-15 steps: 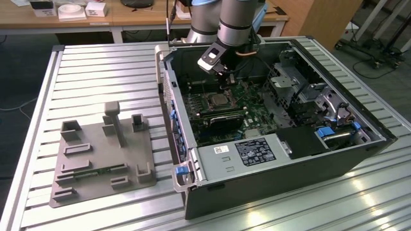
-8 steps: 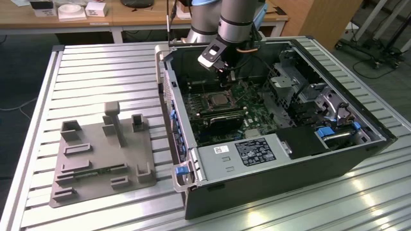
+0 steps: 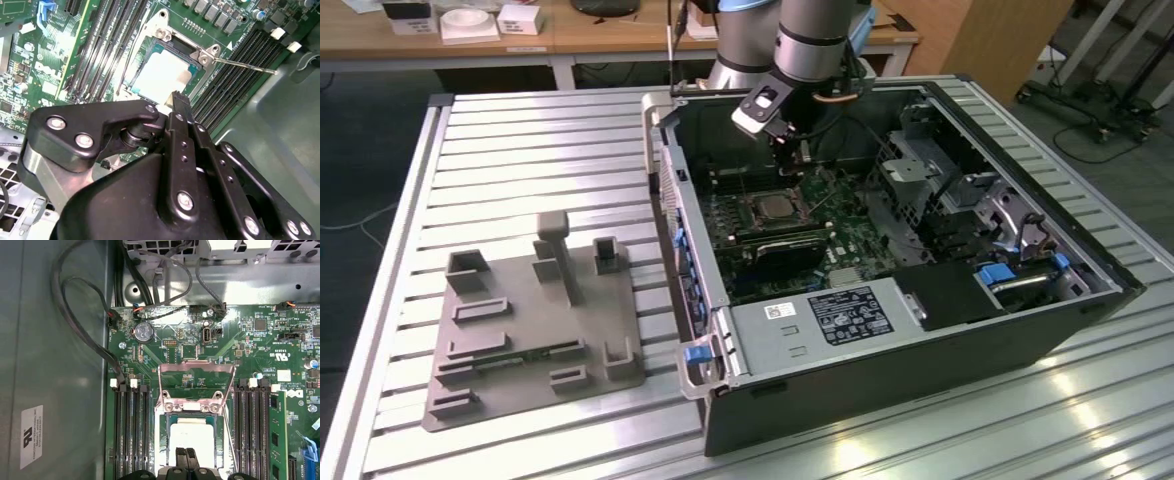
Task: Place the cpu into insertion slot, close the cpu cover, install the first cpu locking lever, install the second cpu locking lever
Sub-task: 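Close the cpu cover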
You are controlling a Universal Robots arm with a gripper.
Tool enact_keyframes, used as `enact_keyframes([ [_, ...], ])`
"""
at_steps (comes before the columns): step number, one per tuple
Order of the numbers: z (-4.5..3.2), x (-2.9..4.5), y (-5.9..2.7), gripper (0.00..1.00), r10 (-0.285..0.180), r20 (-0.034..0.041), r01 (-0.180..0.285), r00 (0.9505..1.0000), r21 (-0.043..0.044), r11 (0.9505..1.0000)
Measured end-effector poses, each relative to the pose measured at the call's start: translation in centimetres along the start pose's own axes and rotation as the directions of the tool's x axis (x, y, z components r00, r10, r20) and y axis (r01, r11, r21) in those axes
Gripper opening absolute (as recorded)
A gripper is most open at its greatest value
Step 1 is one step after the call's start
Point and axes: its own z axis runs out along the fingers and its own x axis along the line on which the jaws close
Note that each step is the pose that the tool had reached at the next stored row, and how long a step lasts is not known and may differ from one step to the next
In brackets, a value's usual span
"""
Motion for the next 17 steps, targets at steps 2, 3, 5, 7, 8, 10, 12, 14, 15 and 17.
enact_keyframes([
  [2,-0.01,0.0,0.02,0.1,0.0,0.0001,0.0,1.0,0.0001,1.0],
  [3,-0.01,0.0,0.07,0.1,0.0,0.0003,0.0,1.0,0.0002,1.0],
  [5,0.01,0.0,0.24,0.1,0.0,0.0003,0.0,1.0,0.0002,1.0],
  [7,0.04,0.0,0.54,0.1,0.0,0.0001,0.0,1.0,0.0001,1.0],
  [8,0.06,0.0,0.71,0.1,0.0,0.0001,0.0,1.0,0.0001,1.0],
  [10,0.11,0.0,1.05,0.1,0.0,0.0002,0.0,1.0,0.0001,1.0],
  [12,0.15,0.0,1.31,0.1,0.0,0.0003,0.0,1.0,0.0002,1.0],
  [14,0.15,0.0,1.35,0.1,0.0,0.0005,0.0,1.0,0.0002,1.0],
  [15,0.16,0.0,1.35,0.1,0.0,0.0004,0.0,1.0,0.0002,1.0],
  [17,0.16,0.01,1.35,0.1,0.0,0.0003,0.0,1.0,0.0002,1.0],
])
